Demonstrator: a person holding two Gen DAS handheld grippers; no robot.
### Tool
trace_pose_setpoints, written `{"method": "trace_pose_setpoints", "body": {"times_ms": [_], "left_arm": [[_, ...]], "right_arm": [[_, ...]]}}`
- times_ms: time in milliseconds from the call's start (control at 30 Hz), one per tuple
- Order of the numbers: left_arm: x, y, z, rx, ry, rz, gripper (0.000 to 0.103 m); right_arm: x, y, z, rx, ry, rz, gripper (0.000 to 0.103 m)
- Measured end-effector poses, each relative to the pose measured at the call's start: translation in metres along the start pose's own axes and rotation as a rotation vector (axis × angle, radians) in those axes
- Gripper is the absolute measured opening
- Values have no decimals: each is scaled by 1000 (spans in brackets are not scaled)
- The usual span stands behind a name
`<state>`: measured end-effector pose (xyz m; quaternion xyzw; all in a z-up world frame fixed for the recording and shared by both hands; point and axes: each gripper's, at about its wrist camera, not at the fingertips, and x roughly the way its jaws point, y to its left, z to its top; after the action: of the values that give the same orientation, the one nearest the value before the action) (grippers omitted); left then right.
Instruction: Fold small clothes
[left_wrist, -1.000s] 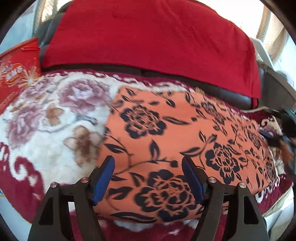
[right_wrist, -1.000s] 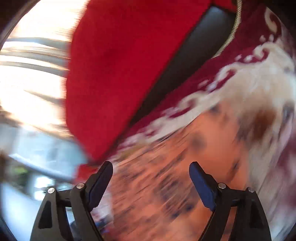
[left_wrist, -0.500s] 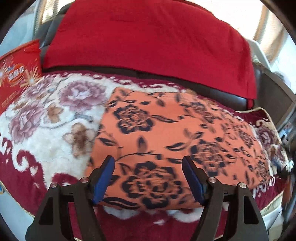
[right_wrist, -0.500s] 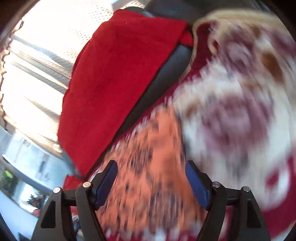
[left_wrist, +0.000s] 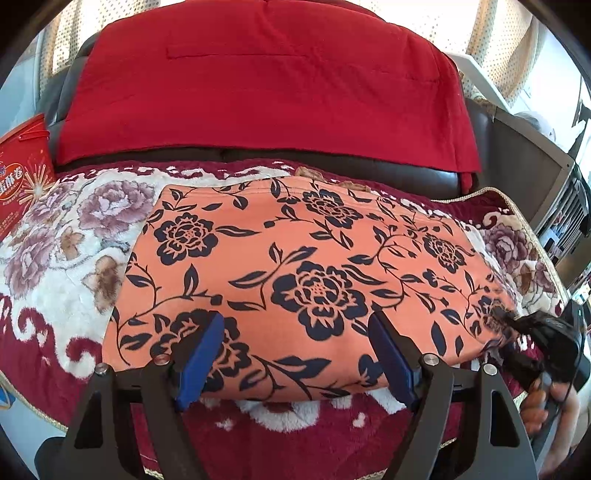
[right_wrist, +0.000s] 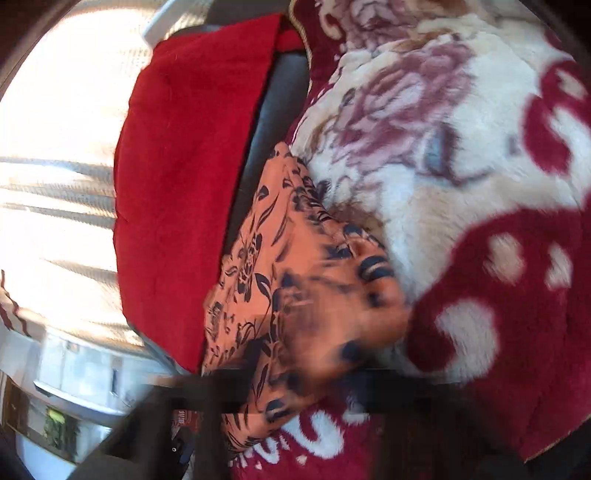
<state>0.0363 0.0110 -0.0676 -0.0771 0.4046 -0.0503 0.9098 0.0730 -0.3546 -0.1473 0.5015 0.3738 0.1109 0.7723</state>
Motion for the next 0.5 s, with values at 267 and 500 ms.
{"method": "trace_pose_setpoints", "body": {"times_ms": [267,500], "left_arm": [[1,-1,9,7,-45,40,81],[36,-12,17,26,-3,37,81]], "right_arm": [[-7,38,-19,-418,-51,-319,14],[-39,2,5,-269,-13,-117,59]]}}
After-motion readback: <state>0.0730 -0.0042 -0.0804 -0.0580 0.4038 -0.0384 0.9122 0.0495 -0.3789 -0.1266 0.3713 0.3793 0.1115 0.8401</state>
